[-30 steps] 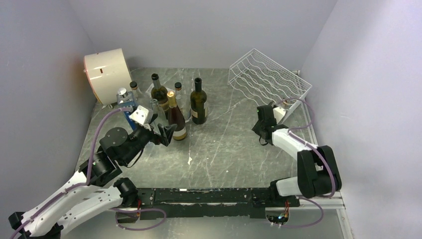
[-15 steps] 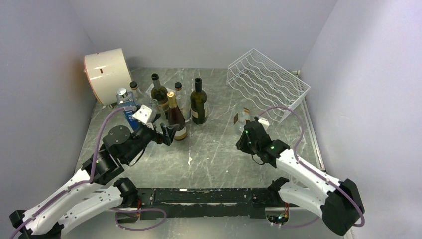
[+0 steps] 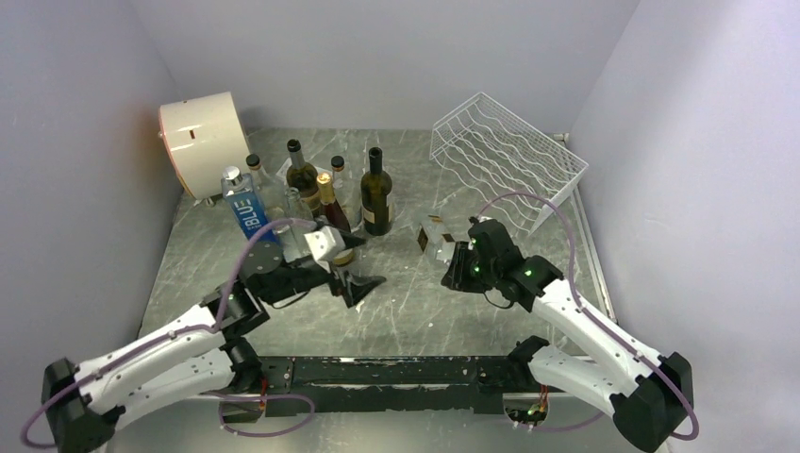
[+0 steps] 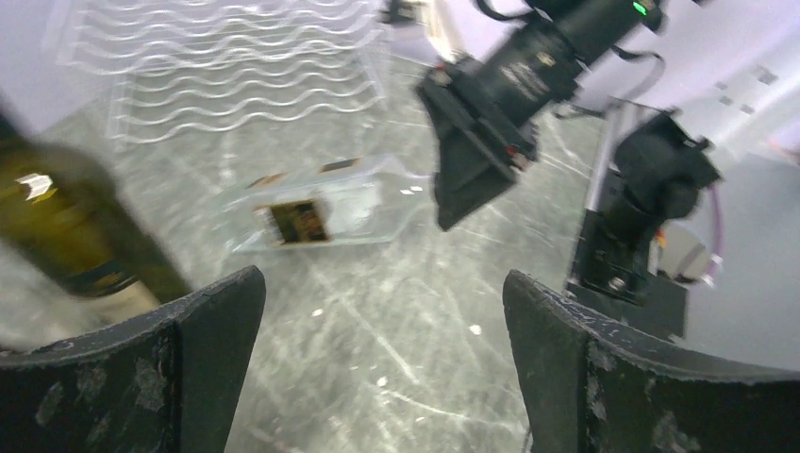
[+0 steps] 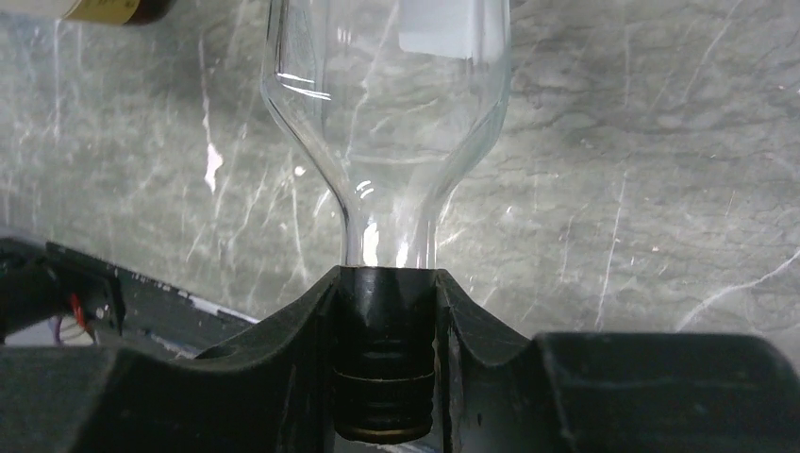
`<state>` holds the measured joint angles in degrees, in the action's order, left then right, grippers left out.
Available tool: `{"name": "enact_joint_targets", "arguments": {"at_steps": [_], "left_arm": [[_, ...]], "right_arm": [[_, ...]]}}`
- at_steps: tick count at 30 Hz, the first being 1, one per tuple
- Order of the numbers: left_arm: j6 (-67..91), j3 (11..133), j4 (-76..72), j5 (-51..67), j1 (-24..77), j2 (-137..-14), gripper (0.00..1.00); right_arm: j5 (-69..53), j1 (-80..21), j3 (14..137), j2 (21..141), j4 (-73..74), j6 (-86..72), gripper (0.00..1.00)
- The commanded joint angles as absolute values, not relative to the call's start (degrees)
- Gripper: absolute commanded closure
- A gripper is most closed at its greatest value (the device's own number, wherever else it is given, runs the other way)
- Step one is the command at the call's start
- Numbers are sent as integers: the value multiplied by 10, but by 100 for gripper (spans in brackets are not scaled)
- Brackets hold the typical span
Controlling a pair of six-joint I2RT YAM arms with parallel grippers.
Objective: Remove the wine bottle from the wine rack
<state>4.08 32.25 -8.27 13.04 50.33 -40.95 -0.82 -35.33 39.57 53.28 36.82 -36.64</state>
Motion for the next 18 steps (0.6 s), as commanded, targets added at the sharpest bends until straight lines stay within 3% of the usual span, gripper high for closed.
{"name": "enact_joint_targets", "arguments": {"at_steps": [1,5,18], "left_arm": [[-46,370,-146,140,591,-483,0],[-146,424,-108,103,667,-592,1],[-347,472,-222,-76,732,-814,1]], "right_arm": [[-62,-355,444,505,405,-319,100],[-87,-356,439,477,393,-313,100],[-79,-355,455,421,442,-309,100]]}}
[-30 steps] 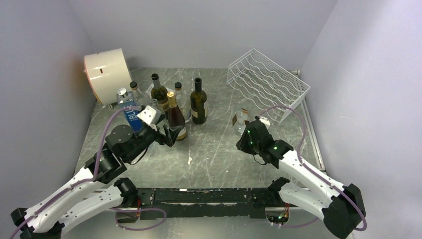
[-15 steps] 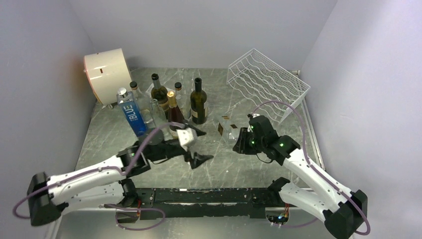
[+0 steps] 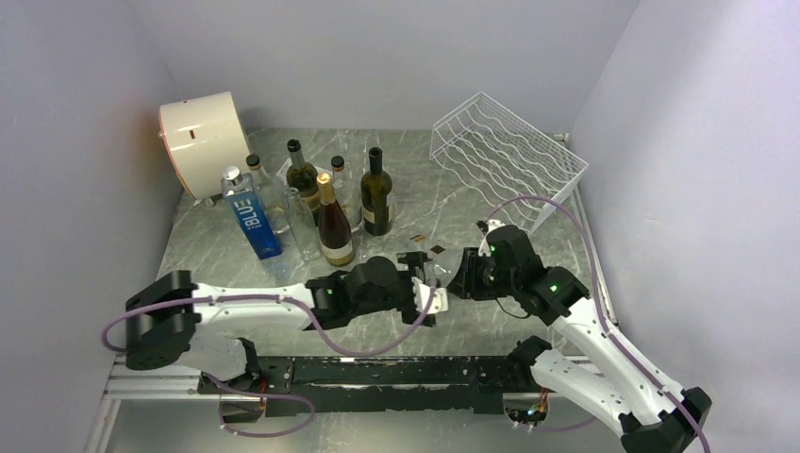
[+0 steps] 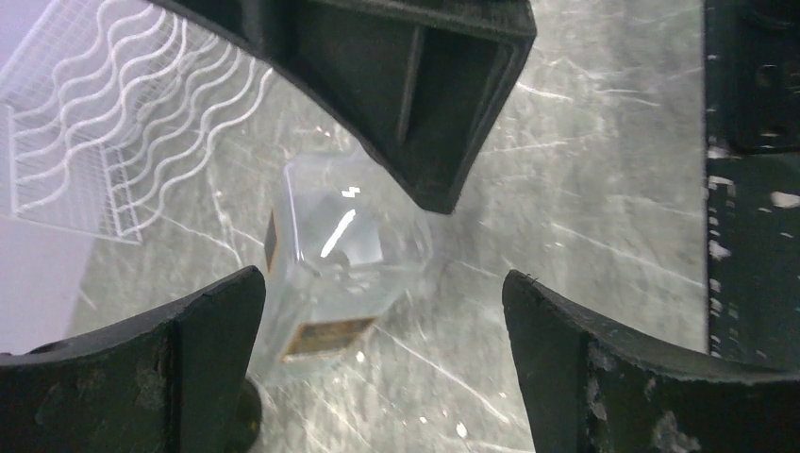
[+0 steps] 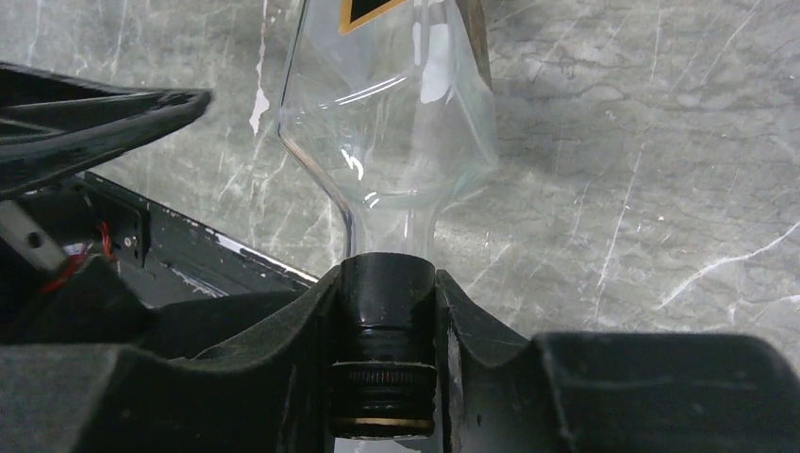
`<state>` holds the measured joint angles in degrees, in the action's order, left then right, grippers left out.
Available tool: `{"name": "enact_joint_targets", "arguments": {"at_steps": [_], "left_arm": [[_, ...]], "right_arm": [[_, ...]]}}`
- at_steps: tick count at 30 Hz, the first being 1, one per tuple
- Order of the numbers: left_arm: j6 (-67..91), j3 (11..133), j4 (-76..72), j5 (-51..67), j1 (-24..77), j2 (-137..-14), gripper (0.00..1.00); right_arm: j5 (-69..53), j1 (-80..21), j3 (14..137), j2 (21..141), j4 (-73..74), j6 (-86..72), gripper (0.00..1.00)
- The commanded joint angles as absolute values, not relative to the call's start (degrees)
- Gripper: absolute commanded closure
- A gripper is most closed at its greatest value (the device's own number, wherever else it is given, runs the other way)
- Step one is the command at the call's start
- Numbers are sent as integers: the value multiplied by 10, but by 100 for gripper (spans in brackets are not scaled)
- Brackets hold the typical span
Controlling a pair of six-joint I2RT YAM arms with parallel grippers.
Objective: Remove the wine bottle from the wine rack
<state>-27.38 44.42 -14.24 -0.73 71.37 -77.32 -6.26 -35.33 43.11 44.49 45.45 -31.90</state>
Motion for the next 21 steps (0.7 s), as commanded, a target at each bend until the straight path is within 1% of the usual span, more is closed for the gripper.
{"name": "enact_joint_targets", "arguments": {"at_steps": [1,4,7,10,13,15,16,18,19,20,21], "left_arm": [[-348,471,-249,-90,735,-829,1],[-352,476,-315,-132,742,-879,0],[-376,490,-346,-148,750,-928,0],[-399,506,-379,-200,754,-973,1],[-413,516,-403,-239,755,-999,7],[-406,518,-408,-260,756,-1003,20],[-400,516,-407,-264,756,-1001,28],[-385,509,-401,-268,755,-995,44],[-375,508,-393,-269,756,-991,52],[-358,507,-383,-269,756,-986,57],[-347,505,-373,-267,756,-982,60]], "right_arm": [[-77,-355,455,418,443,-309,100],[-73,-355,458,405,440,-310,100],[-67,-355,464,399,441,-308,100],[-68,-355,467,398,446,-307,100],[-67,-355,464,391,446,-308,100],[-65,-356,461,383,443,-311,100],[-63,-356,462,380,442,-313,97],[-55,-355,465,376,442,-314,82],[-50,-355,468,375,441,-315,67],[-44,-355,471,375,442,-315,55],[-38,-355,475,376,445,-317,45]]}}
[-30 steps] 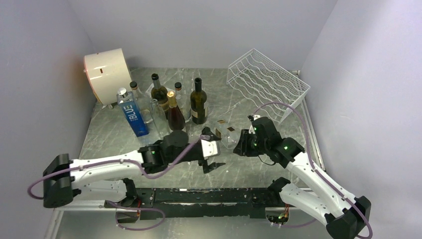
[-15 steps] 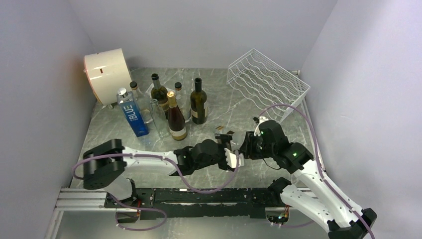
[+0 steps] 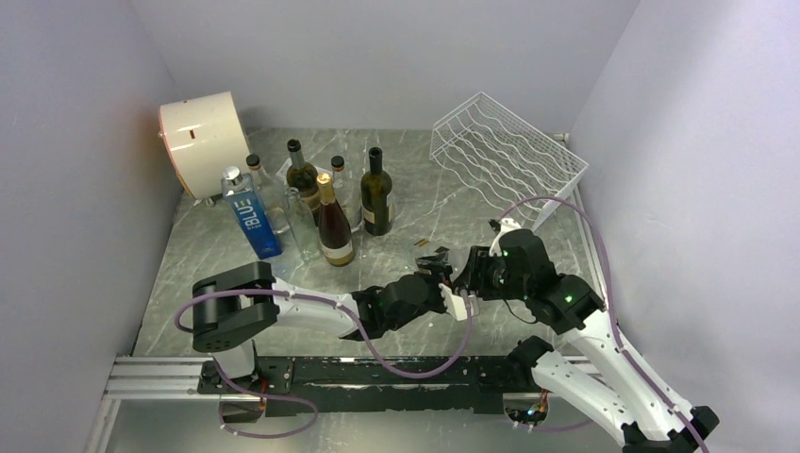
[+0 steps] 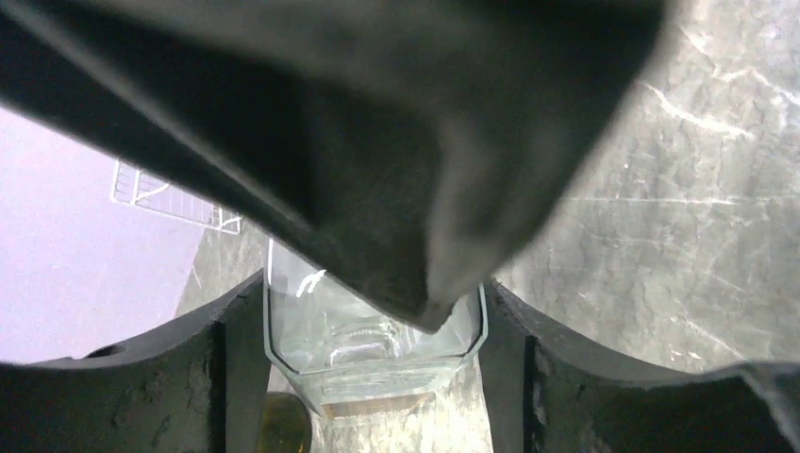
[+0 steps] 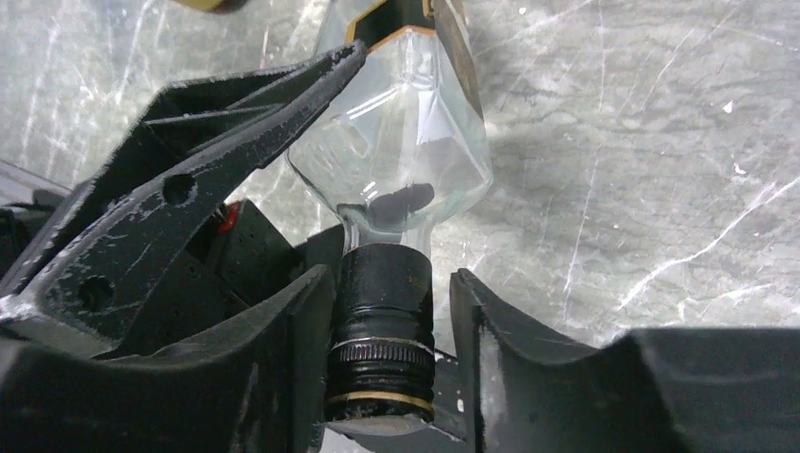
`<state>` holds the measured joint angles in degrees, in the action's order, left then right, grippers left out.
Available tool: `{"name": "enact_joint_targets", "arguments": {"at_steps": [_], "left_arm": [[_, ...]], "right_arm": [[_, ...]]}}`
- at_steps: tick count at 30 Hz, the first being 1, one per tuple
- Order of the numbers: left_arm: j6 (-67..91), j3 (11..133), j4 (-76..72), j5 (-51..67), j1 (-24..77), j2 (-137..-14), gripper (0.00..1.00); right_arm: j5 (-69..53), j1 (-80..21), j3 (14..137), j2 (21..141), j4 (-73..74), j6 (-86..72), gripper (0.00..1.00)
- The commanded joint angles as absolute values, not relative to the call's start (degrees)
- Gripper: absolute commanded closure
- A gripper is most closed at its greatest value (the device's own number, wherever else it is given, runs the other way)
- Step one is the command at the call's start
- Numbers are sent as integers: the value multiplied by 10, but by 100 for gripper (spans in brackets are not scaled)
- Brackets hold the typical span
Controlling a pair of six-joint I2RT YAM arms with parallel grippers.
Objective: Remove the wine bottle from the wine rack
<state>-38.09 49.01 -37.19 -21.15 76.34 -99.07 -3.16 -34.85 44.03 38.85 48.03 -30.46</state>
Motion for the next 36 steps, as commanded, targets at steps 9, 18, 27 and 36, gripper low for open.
{"name": "enact_joint_targets", "arguments": {"at_steps": [9,18,27,36], "left_arm": [[-238,461,-355,-301,756,-904,74],[-42,473,-322,-505,727,-863,93],[168,482,-242,-486,628,-818,93],[181,437,-279,-524,616,-817,77]], "right_arm": [[103,-356,580,360,502,-348,0],[242,-356,609,282,500,-356,0],[206,-355,556,269,506,-375,0],[201,-355,551,268,499,-373,0]]}}
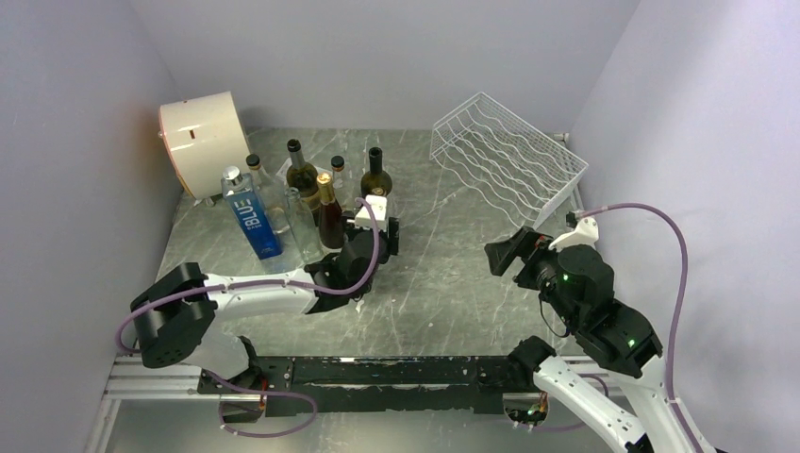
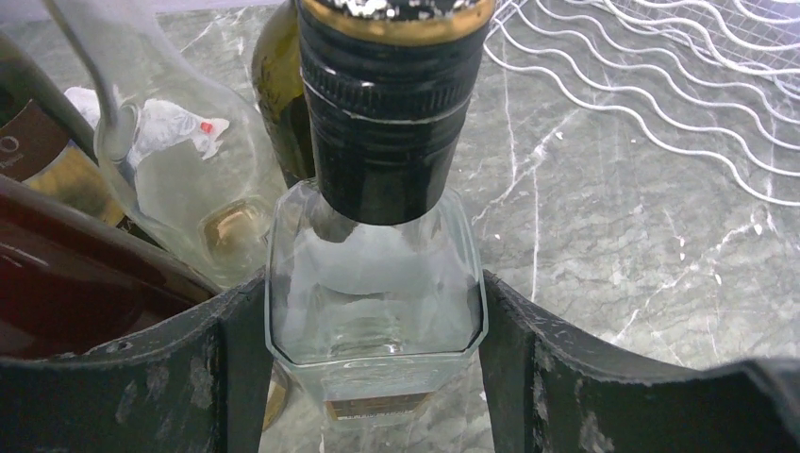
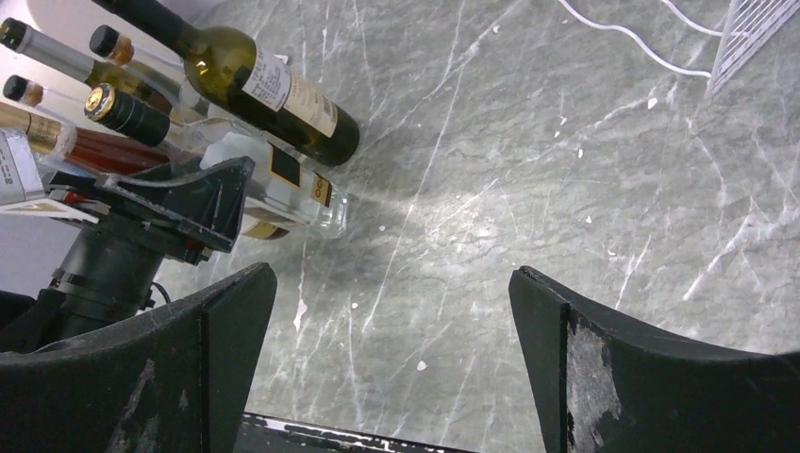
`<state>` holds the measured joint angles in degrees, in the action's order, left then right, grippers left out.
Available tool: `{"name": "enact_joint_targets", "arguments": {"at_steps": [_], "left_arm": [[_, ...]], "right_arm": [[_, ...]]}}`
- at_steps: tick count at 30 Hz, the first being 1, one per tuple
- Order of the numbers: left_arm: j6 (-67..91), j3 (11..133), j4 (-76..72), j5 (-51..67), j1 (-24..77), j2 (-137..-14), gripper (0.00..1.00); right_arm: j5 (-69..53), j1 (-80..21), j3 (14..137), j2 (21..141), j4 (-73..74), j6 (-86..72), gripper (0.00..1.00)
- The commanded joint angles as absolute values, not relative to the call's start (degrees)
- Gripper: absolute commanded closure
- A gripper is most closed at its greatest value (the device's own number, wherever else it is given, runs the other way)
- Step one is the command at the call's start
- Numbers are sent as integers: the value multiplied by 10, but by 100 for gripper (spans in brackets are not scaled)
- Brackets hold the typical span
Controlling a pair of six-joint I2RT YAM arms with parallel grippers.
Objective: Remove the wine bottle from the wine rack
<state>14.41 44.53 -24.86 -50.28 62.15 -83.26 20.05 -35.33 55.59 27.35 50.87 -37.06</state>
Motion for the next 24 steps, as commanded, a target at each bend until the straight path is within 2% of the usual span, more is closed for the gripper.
{"name": "enact_joint_targets", "arguments": {"at_steps": [1,2,7,10,14,19,21,24], "left_arm": [[183,436,-276,-521,616,-817,72],[183,436,-275,-517,616,-817,67],[166,439,-251,-507,616,-798,28],[167,429,-235,-509,616,-775,16],[172,414,-203,-485,616,-732,6],[147,412,-188,-442,616,-676,4],[139,432,-157,-405,616,-654,0],[142,464,-89,-374,616,-616,0]], "right_arm": [[201,-355,551,270,500,-373,0],[201,-356,551,271,501,-372,0],[199,-356,552,282,494,-370,0],[188,-355,549,287,487,-364,0],[189,-355,547,293,487,-362,0],[212,-355,560,307,477,-346,0],[210,-356,571,323,474,-332,0],[212,-355,597,351,480,-316,0]]}}
